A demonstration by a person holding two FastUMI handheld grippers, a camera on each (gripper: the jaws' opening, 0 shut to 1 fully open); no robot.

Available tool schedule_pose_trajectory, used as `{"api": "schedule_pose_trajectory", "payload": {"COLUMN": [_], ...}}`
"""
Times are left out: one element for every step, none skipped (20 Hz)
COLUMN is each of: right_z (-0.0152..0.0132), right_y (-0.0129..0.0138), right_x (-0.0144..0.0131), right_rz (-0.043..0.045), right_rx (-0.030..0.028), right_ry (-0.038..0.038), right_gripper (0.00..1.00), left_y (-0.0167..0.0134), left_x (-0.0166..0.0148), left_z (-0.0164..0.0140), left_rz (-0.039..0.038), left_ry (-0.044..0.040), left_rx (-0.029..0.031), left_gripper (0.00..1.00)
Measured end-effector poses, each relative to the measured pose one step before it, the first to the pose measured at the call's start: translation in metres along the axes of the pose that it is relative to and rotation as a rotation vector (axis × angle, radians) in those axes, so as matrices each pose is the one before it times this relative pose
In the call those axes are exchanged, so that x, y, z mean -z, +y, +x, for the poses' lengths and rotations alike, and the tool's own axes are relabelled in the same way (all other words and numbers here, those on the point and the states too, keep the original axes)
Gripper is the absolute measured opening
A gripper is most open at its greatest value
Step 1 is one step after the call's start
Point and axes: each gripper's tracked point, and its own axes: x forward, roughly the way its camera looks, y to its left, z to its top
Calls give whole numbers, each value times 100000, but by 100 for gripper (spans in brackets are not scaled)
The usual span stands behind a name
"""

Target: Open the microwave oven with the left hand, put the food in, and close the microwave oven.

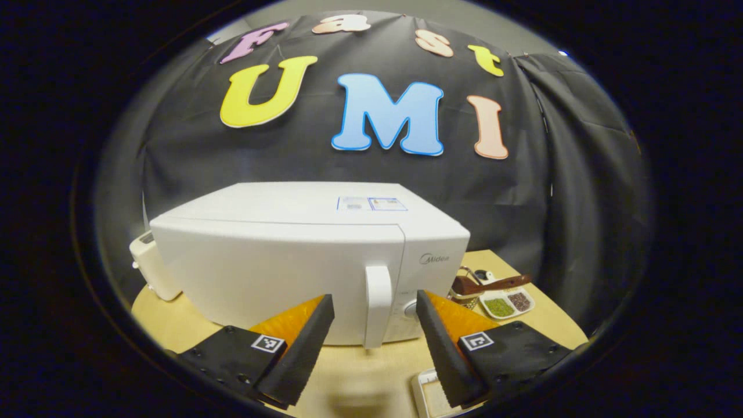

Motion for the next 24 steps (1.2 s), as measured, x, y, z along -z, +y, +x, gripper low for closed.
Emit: {"api": "schedule_pose_trajectory", "payload": {"right_z": [205, 139, 198, 168, 66, 45, -8, 12, -21, -20, -17, -87, -124, -27, -15, -17, -26, -92, -41, -20, -61, 45, -1, -78], "right_y": [-271, -208, -59, 36, 76, 28, 147, 193, 206, 76, -54, -35, -75, -24, -49, -11, -61, 24, 27, 190, 529, 559, 613, 558], "right_x": [-60, 223, 159, 291, 99, 10, -39, 110, 22, 95, 12, 177, 14, -4, -90, -82, -279, -215, -163, -12, 279, 125, 104, 74], "right_rz": [-138, -59, 30, -45, -174, 6, 182, 155, 6, -132, -125, 27, 266, 461, 391, 63, -229, -221, 45, 468, 576, 129, -152, -65], "right_rx": [744, 505, 73, -117, -108, -69, -402, -556, -772, -462, -163, -116, -86, -153, -28, 19, 163, 140, 206, -179, -1082, -1043, -955, -1206], "right_ry": [-14, 342, 836, 945, 530, 80, 1, 168, 186, -50, 92, 183, 179, 14, -98, -301, -553, -894, -793, -177, 423, 491, 477, 181], "right_gripper": [97, 97, 97, 96, 96, 96, 97, 97, 96, 97, 96, 96, 97, 96, 96, 96, 96, 97, 96, 96, 96, 96, 97, 97], "left_y": [124, 246, 182, -243, -989, -23, 59, -56, -70, 41, -11, 141, -36, -89, -85, 68, -139, 72, 105, -50, 154, 294, 224, 314], "left_x": [329, 77, 152, 447, 150, 45, -350, 68, 44, 171, 133, -288, -25, 80, 42, 256, 724, 608, 477, 996, 744, 463, 476, 361], "left_z": [614, 419, 616, 239, 35, 734, -741, -233, 76, 176, -142, -327, 517, -460, -51, -285, -1485, -1303, -1931, -1672, -1397, -1260, -1005, -942], "left_rz": [-749, 789, 1820, -477, -1697, 2816, 3003, 915, -1012, -570, 44, 1717, 1448, -335, -1696, -373, 825, 3077, 1438, -650, -1537, -560, 14, 25], "left_ry": [760, -702, -96, 1492, 480, -1123, -243, -334, 599, 248, 351, 227, 728, 704, 874, 1054, 2115, -843, -804, -17, 1416, 631, 1060, 186], "left_rx": [-156, -942, -1133, 1515, 2559, -900, -1000, -17, 633, 1012, 491, 431, 658, 1211, 1165, 803, -529, 648, 1002, 1133, 1339, 935, 258, 278], "left_gripper": [93, 89, 83, 77, 67, 51, 35, 33, 29, 21, 23, 17, 16, 12, 12, 12, 13, 8, 8, 8, 8, 8, 8, 8]}}
